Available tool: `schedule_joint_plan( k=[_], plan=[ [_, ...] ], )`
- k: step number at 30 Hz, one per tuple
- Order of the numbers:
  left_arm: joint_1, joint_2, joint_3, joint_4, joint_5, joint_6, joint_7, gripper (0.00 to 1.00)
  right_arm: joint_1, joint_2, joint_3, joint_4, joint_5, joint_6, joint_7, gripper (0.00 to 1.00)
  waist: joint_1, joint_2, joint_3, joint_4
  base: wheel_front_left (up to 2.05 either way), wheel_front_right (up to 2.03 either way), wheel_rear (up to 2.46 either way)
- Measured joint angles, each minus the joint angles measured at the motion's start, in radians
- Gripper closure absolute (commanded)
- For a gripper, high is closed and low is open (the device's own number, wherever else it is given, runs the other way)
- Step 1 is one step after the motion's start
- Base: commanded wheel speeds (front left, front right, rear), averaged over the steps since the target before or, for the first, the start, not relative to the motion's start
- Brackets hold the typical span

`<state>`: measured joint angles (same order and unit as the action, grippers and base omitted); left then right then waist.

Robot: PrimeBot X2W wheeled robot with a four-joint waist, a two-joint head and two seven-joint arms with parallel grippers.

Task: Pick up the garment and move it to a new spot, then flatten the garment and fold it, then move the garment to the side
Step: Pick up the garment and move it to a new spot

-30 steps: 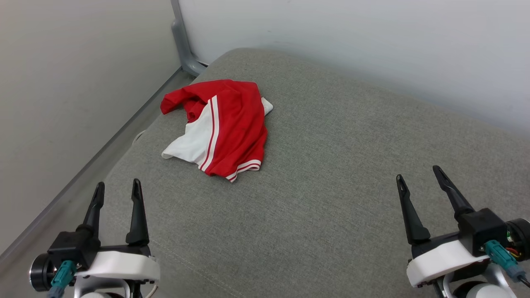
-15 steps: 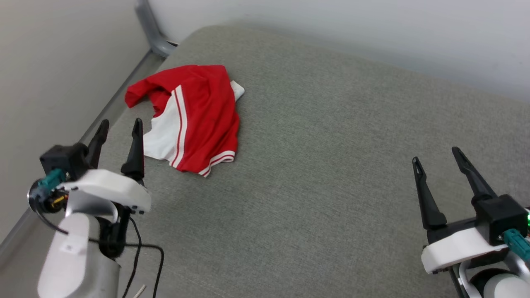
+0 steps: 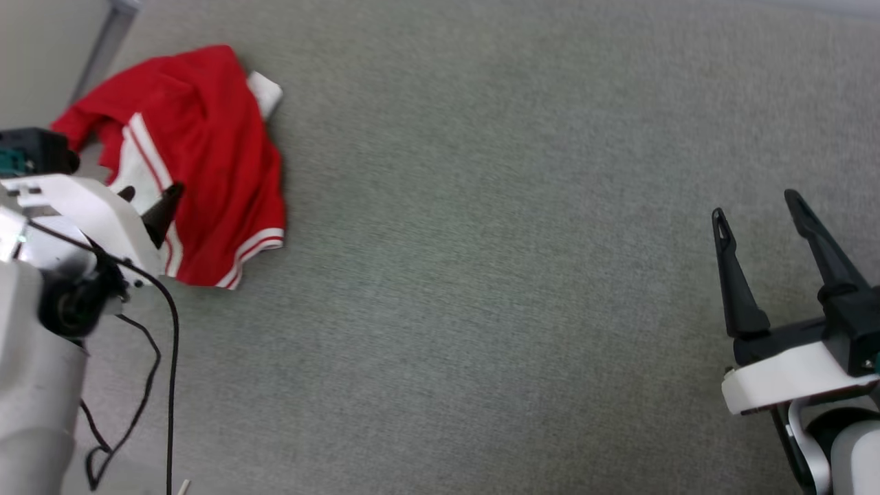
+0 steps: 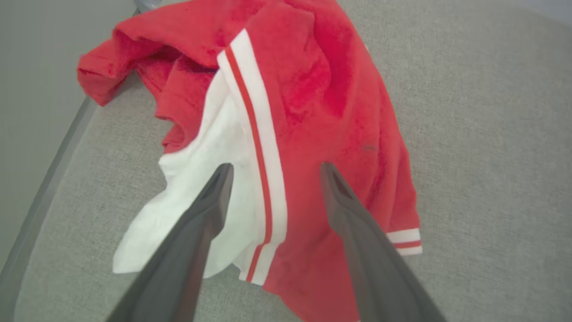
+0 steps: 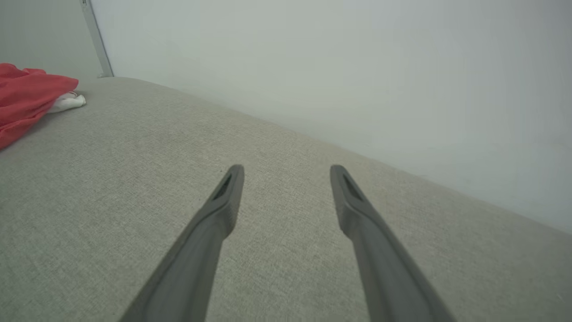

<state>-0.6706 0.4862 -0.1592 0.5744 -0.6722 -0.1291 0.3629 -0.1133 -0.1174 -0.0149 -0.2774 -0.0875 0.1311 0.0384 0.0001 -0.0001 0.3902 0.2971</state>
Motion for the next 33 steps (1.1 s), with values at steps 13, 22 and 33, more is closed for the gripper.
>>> schedule_joint_plan(
  k=[13,22,33],
  plan=[
    [-0.109,0.084,-0.069,0.170,-0.221,-0.002,0.230,0.38,-0.056,-0.033,0.027,-0.006,0.002,0.000,0.006,0.00,-0.0001,0.0002,0.140,-0.088,0.00,0.00,0.00],
    [-0.107,0.073,-0.113,0.211,-0.258,-0.002,0.147,1.00,-0.065,-0.035,0.029,0.006,0.010,0.000,0.009,0.00,-0.0001,0.0002,0.124,-0.094,0.00,0.00,0.00],
    [-0.093,0.075,-0.135,0.209,-0.169,0.004,-0.283,1.00,-0.052,0.014,0.012,0.067,0.025,0.000,-0.036,0.00,0.0000,0.0001,-0.004,-0.073,0.00,0.00,0.00]
  ],
)
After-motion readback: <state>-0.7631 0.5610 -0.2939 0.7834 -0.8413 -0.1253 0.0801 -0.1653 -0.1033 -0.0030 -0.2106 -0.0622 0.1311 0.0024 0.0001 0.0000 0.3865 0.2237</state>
